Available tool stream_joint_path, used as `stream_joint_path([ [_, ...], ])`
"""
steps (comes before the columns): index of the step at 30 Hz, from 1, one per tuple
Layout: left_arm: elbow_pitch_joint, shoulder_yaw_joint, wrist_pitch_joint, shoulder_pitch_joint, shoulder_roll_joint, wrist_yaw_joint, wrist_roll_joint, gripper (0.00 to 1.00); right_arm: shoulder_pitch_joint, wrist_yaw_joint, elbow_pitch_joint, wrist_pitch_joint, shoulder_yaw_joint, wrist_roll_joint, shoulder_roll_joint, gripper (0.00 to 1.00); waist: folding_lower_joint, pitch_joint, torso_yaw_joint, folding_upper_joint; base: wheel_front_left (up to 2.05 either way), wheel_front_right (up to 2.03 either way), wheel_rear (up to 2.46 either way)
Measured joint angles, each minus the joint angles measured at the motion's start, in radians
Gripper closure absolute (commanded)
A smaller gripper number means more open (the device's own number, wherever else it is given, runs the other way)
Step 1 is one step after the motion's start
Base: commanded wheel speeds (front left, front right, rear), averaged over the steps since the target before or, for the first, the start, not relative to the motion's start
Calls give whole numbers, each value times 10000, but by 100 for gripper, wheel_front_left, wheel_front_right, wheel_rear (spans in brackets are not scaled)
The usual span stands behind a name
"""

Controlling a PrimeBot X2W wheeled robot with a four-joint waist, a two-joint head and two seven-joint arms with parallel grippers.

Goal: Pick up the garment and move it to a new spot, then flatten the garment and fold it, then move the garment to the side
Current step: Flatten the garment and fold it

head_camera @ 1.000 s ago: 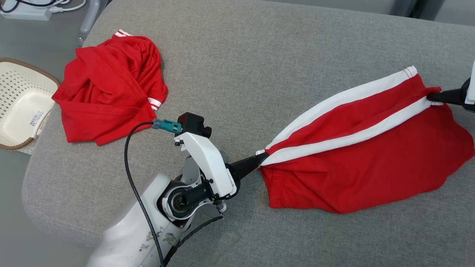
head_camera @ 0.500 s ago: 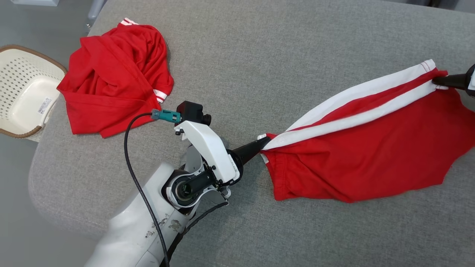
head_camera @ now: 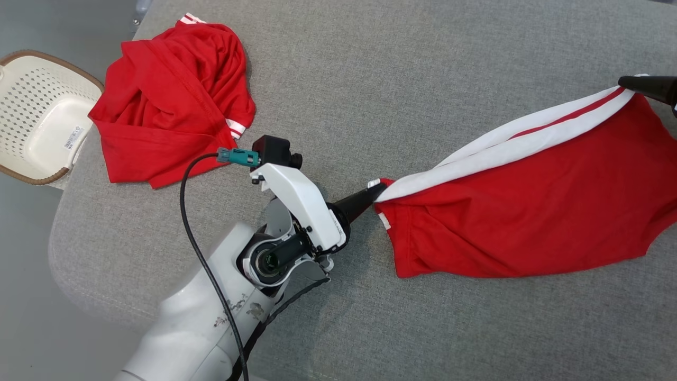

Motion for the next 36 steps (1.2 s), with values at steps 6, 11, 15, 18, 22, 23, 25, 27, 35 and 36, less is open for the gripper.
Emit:
stream_joint_path([
  [6, 384, 58, -704, -312, -23, 163, -150, 0, -63, 0, -257, -1313, -96, -316, 10, 0, 0, 76, -41, 0, 0, 0, 0],
  [11, 683, -40, -1315, -564, -23, 426, -326, 0, -3, 0, -711, -2405, -155, -566, -130, 0, 0, 68, -151, 0, 0, 0, 0],
  [15, 1047, -88, -1843, -736, -19, 543, -337, 0, 210, 0, -1081, -3553, -140, -901, -272, 0, 0, -60, -268, 0, 0, 0, 0],
  [18, 1450, -96, -2230, -775, -25, 631, -268, 0, 362, 0, -1256, -4633, -36, -1354, -360, 0, 0, -223, -391, 0, 0, 0, 0],
  [22, 2050, -274, -3210, -988, 167, 631, 483, 0, 666, 0, -1411, -5869, -125, -1471, -278, 0, 0, -517, -605, 0, 0, 0, 0],
  [23, 2173, -316, -3475, -993, 236, 627, 629, 0, 769, 0, -1469, -6195, -153, -1503, -259, 0, 0, -609, -664, 0, 0, 0, 0],
  [25, 2399, -428, -4056, -990, 382, 577, 1043, 0, 929, 0, -1593, -6817, -176, -1595, -261, 0, 0, -813, -795, 0, 0, 0, 0],
  [27, 2558, -554, -4707, -988, 514, 525, 1457, 0, 1133, 0, -1732, -7476, -167, -1726, -276, 0, 0, -1033, -932, 0, 0, 0, 0],
  [35, 2809, -688, -6669, -445, 1158, 755, 3145, 0, 2351, 0, -1954, -8589, -299, -2871, -334, 0, 0, -2087, -1523, 0, 0, 0, 0],
  [36, 2652, -523, -6681, -293, 1273, 872, 3492, 0, 2490, 0, -2011, -8594, -608, -3164, -326, 0, 0, -2213, -1609, 0, 0, 0, 0],
])
